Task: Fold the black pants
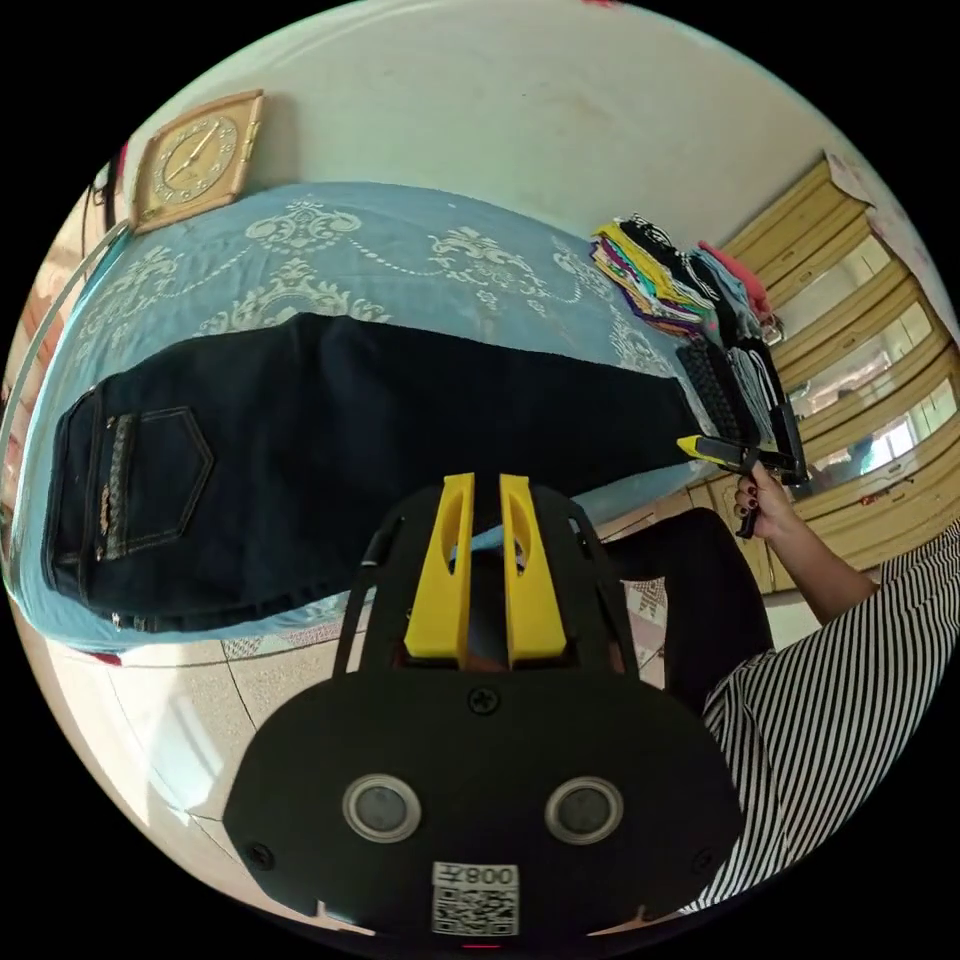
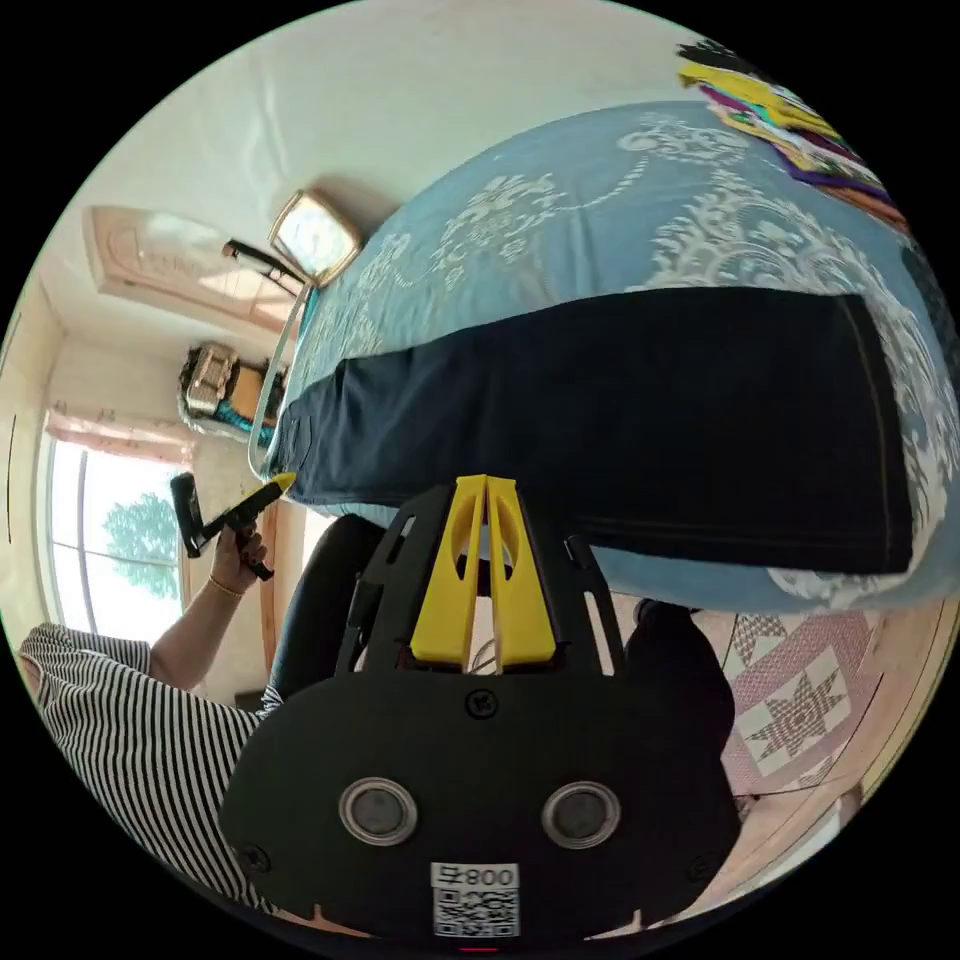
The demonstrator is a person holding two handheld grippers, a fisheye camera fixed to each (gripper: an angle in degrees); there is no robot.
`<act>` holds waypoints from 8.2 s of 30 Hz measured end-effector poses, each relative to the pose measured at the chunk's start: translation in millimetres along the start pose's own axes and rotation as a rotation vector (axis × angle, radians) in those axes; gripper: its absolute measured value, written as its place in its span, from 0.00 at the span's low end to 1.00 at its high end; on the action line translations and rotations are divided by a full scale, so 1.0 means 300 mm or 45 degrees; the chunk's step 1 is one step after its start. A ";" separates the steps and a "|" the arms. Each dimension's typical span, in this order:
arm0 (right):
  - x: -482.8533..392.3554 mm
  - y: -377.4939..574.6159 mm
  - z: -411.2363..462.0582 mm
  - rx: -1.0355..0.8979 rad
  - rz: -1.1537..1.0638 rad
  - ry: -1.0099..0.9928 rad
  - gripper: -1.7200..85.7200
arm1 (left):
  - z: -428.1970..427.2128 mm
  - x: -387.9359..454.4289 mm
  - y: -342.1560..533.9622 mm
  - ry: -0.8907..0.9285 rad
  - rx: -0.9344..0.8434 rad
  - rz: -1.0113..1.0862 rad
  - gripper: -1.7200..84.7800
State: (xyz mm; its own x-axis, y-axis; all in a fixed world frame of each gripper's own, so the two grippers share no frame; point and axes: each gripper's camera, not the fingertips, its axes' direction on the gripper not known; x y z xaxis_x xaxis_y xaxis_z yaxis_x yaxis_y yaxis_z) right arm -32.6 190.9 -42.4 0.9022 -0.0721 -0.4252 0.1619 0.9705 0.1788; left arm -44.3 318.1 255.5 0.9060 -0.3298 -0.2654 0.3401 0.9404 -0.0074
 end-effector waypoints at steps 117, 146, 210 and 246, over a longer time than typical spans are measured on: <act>-1.068 -0.032 0.374 -0.292 -0.664 -0.505 0.06 | 0.679 -0.808 -0.464 0.279 -0.003 0.098 0.04; -1.470 -0.473 0.929 -0.613 -0.505 -0.124 0.02 | 0.801 -0.966 0.342 -0.112 -0.018 -0.194 0.03; -0.847 -0.240 0.372 -0.299 -0.475 0.081 0.04 | 0.045 0.265 -0.085 -0.081 -0.131 0.145 0.03; 0.157 -0.471 0.196 -0.178 0.193 -0.738 0.13 | -0.523 1.018 -0.460 -0.507 0.056 0.397 0.07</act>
State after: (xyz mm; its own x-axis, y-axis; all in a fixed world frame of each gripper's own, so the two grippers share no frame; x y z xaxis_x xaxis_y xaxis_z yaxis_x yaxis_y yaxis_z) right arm 10.4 36.9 -35.5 0.9880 -0.0065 0.1542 -0.0036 0.9979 0.0650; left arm 146.0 100.9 24.3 0.9891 -0.0481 0.1395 0.0405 0.9976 0.0569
